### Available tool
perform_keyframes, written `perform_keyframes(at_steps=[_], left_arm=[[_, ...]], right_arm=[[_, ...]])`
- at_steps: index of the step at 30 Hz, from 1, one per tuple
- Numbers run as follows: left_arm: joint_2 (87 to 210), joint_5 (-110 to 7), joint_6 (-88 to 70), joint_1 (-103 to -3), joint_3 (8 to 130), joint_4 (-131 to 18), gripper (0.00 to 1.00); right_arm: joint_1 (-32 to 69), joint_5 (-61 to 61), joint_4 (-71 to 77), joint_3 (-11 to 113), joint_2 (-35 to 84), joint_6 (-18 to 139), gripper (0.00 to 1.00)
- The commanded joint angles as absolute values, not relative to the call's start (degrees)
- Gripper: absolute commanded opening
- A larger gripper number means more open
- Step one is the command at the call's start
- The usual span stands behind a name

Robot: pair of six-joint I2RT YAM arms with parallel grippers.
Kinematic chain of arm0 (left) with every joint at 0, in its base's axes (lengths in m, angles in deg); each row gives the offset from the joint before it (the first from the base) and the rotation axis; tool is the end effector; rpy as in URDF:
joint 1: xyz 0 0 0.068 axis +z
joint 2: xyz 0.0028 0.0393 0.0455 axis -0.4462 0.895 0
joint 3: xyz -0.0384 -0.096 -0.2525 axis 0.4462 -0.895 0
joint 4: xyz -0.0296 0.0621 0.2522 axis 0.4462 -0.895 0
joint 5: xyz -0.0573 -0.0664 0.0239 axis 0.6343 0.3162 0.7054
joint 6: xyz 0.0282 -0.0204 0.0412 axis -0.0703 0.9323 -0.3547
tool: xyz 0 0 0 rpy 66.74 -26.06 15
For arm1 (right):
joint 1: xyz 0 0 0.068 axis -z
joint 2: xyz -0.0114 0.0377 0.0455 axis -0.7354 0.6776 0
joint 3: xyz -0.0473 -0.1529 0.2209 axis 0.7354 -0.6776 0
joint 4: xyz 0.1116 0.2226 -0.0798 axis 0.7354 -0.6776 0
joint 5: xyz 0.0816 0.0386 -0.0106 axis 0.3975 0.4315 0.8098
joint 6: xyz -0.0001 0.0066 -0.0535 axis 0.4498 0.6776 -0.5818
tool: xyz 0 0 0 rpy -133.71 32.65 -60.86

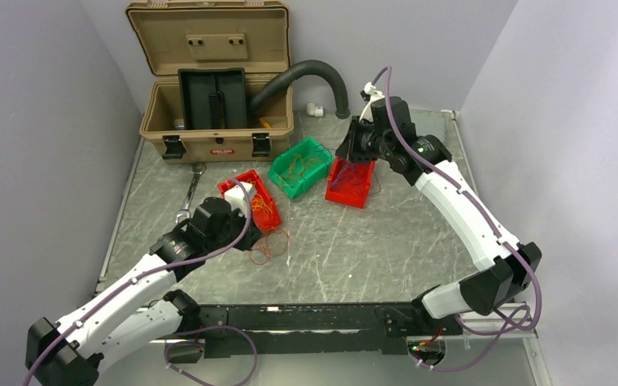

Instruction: Untangle the cables

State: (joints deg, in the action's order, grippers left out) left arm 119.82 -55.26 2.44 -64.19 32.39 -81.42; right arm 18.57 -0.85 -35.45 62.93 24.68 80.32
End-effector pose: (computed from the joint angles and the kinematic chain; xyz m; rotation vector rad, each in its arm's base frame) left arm 0.1424 -0.1136 0.2549 0.3282 2.2230 -0.6867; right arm 0.2696 0.1527 0.4003 -0.1115 2.2214 0.6713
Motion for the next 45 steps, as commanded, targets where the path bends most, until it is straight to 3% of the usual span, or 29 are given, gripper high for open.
perform_keyframes(at_steps=[1, 14, 33, 45], left_arm=[[118.6, -54.7, 2.5, -64.1, 34.3, -81.5, 0.0], [120.0, -53.8, 2.5, -64.1, 34.8, -81.1, 0.0], [120.4, -54.3, 2.4, -64.0, 35.2, -81.7, 0.0], [121.3, -54.3, 1.9, -64.1, 35.8, -81.9, 0.0]], right_arm=[[18.3, -2.0, -37.7, 68.0, 22.8, 80.9, 0.0], [18.4, -2.4, -39.0, 74.5, 22.7, 79.4, 0.0], [22.3, 0.3, -24.2, 55.1, 25.7, 81.2, 0.0], [26.1, 2.0, -17.7, 47.2, 34.2, 80.5, 0.0]])
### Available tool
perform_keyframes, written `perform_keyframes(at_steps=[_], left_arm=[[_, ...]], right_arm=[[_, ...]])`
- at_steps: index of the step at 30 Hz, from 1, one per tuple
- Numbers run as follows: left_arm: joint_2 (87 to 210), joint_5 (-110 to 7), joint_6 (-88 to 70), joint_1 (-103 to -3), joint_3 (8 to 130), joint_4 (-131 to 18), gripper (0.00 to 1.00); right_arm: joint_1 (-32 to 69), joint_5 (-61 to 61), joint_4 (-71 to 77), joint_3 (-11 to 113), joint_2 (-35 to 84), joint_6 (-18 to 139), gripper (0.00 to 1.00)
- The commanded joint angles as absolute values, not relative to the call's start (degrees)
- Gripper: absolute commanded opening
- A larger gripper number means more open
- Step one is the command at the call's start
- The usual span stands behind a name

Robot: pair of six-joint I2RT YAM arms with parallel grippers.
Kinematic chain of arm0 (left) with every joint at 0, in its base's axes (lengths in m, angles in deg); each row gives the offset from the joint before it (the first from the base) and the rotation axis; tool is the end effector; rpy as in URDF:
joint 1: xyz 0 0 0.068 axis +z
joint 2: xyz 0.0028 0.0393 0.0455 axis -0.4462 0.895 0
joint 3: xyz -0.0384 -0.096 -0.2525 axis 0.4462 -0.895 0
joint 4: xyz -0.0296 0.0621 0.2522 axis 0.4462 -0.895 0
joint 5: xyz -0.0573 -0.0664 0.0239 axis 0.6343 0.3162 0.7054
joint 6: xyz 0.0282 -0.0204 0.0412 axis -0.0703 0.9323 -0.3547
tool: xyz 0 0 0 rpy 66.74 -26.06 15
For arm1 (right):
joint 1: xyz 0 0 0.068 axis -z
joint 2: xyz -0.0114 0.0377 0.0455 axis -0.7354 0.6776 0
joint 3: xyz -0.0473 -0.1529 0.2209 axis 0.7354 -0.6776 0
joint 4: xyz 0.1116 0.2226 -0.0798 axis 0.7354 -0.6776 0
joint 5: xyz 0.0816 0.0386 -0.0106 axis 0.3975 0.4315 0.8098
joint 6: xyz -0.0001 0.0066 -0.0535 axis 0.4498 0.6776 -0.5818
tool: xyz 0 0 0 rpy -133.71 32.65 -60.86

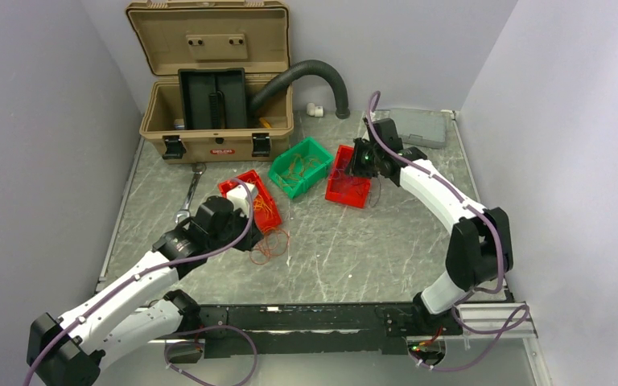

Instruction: Untangle the cables

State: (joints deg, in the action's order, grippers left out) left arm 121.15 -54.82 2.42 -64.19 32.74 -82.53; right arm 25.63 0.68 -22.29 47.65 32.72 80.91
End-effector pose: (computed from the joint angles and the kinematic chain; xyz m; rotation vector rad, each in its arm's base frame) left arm 0.1441 -0.1153 0.2515 0.3364 2.2604 -0.6789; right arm 0.3225 0.1338 0.2871 0.0408 2.3920 0.5805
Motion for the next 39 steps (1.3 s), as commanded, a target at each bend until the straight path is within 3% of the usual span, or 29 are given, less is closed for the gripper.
perform_keyframes(at_steps=[1, 13, 22, 39], left_arm=[[121.3, -54.3, 1.9, -64.1, 35.9, -81.9, 0.0], [122.2, -53.9, 1.8, -64.0, 36.3, -81.3, 0.0], [123.4, -53.6, 1.5, -64.1, 37.6, -81.2, 0.0], [121.9, -53.8, 2.0, -64.1, 36.9, -82.2, 0.0]], right_arm=[[26.1, 1.9, -18.2, 47.4, 34.8, 80.3, 0.0], [21.3, -19.1, -35.9, 65.0, 24.9, 74.3, 0.0], [14.6, -25.0, -42.7, 78.7, 24.2, 72.0, 0.0], [14.5, -19.6, -36.4, 69.5, 24.5, 74.8, 0.0]])
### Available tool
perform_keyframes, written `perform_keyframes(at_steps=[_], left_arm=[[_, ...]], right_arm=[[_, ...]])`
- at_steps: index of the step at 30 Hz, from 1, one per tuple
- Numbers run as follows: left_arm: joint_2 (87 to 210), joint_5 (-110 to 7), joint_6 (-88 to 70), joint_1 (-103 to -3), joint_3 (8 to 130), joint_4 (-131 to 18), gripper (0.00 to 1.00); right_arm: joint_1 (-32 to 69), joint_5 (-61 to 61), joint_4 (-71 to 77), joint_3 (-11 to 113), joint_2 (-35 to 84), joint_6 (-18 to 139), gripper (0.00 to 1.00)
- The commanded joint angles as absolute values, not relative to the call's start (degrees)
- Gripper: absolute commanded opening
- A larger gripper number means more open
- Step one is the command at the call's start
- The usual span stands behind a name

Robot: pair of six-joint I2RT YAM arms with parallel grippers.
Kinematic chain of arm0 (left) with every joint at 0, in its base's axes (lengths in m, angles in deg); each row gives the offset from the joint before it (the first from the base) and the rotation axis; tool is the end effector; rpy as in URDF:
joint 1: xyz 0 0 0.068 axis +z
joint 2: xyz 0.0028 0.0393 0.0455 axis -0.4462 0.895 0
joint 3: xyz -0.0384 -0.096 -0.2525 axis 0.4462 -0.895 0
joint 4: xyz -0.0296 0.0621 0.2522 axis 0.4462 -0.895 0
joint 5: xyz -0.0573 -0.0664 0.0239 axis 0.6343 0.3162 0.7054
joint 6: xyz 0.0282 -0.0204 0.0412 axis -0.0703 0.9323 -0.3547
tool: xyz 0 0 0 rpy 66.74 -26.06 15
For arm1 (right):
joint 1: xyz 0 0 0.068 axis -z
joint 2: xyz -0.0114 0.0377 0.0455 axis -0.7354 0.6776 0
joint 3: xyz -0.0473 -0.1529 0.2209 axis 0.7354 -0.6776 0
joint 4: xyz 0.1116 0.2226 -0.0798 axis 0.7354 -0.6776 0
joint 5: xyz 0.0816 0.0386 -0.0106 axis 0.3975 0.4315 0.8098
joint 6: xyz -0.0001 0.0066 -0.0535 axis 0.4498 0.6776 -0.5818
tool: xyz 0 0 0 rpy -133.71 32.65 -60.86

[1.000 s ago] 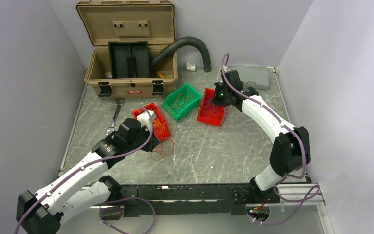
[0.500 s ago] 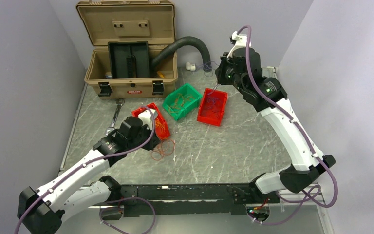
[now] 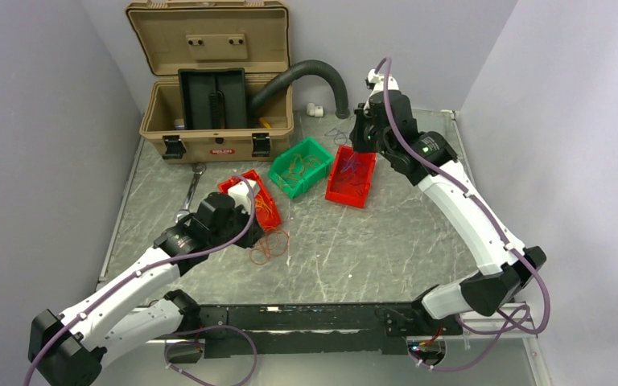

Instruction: Untangle the cables

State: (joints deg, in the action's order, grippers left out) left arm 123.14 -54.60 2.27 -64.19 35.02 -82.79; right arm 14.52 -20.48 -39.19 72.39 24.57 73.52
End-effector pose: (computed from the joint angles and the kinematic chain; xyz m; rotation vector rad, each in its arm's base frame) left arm 0.1495 -0.1196 0.2588 0.3416 2.2595 -0.6817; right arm 0.2538 0.1541 0.4484 -0.0904 2.0488 0.3415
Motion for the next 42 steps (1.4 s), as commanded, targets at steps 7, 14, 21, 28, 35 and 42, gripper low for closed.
perform_keyframes(at_steps=[7, 14, 21, 28, 35, 42], left_arm=[[122.1, -53.1, 2.5, -64.1, 36.3, -81.4, 0.0], [122.6, -53.1, 2.4, -64.0, 36.7, -81.4, 0.0], [122.6, -52.9, 2.6, -64.0, 36.6, -81.4, 0.0], [122.1, -53.1, 2.6, -64.1, 36.7, -82.0, 0.0], [122.0, -53.0, 2.6, -64.1, 36.5, -81.8, 0.0], [122.7, -53.0, 2.4, -64.1, 36.8, -81.9, 0.0]], right_arm=[[14.6, -17.4, -32.3, 60.6, 24.2, 76.7, 0.0], [17.5, -12.2, -28.9, 54.7, 27.0, 77.8, 0.0], [23.1, -3.1, -23.9, 51.6, 30.7, 78.5, 0.0], [25.3, -2.7, -23.7, 51.4, 34.7, 78.2, 0.0], [25.5, -6.6, -24.1, 50.5, 34.7, 77.0, 0.0], [25.6, -13.6, -25.6, 52.2, 39.4, 73.8, 0.0]])
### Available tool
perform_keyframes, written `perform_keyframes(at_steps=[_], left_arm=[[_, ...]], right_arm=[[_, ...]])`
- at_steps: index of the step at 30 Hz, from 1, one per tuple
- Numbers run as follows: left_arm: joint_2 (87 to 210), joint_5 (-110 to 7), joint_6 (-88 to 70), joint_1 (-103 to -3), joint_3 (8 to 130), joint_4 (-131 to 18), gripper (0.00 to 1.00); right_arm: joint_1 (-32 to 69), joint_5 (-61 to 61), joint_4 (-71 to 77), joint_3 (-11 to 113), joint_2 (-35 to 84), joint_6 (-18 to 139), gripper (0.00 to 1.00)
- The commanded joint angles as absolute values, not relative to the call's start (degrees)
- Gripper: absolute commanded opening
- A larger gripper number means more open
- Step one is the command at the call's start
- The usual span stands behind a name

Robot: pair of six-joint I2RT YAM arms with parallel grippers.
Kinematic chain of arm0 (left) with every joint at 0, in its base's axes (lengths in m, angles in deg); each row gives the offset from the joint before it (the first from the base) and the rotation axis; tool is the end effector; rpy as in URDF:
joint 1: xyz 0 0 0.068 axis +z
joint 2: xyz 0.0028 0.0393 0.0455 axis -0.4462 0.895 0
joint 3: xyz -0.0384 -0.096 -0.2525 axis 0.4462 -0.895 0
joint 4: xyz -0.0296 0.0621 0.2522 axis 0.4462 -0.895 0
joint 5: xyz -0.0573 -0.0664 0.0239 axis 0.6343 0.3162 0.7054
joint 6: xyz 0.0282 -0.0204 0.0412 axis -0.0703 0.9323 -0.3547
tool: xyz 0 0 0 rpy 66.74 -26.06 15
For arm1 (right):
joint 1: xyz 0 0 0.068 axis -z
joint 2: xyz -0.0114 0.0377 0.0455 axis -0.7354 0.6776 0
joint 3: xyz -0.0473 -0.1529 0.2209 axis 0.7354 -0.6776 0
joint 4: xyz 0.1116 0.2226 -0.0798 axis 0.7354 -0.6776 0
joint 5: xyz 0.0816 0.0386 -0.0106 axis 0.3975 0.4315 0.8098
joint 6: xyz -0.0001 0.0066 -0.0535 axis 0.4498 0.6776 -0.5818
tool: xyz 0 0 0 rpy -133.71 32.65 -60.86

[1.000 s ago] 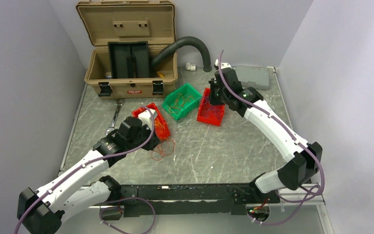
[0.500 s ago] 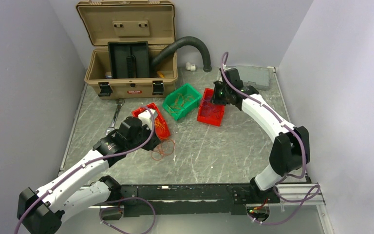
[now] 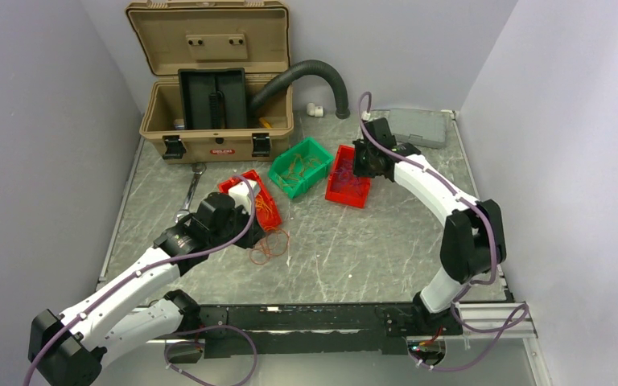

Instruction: Untangle the cables

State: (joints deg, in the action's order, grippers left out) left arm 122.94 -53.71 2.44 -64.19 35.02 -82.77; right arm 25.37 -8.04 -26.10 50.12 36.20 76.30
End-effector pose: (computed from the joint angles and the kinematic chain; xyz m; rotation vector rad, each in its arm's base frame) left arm 0.1487 -0.1197 0.2595 0.3475 2.2585 -0.7012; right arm 0.3326 0.1338 0.2757 0.0176 2.4390 0.3406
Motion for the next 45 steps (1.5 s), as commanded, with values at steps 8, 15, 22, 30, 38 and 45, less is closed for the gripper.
perform_keyframes(at_steps=[8, 15, 22, 30, 38, 45], left_arm=[[124.5, -53.4, 2.5, -64.1, 37.1, -81.3, 0.0], [125.4, -54.0, 1.9, -64.1, 38.2, -82.5, 0.0], [123.6, -54.7, 1.5, -64.1, 37.2, -83.6, 0.0], [121.3, -53.8, 2.7, -64.1, 34.5, -83.2, 0.0], [121.6, -52.3, 3.9, -64.0, 33.9, -83.0, 0.0], [124.5, -50.8, 4.8, -64.3, 34.7, -80.9, 0.0]], right_arm=[[24.3, -20.4, -23.6, 53.4, 48.0, 72.9, 0.0], [22.5, -26.6, -18.5, 54.3, 55.5, 73.5, 0.0], [21.2, -31.1, -11.8, 49.9, 58.1, 73.7, 0.0], [18.7, -33.6, -11.5, 47.2, 52.5, 72.6, 0.09], [18.4, -31.6, -13.8, 47.0, 41.9, 71.9, 0.22], [18.4, -32.1, -16.3, 46.0, 34.5, 70.2, 0.34]])
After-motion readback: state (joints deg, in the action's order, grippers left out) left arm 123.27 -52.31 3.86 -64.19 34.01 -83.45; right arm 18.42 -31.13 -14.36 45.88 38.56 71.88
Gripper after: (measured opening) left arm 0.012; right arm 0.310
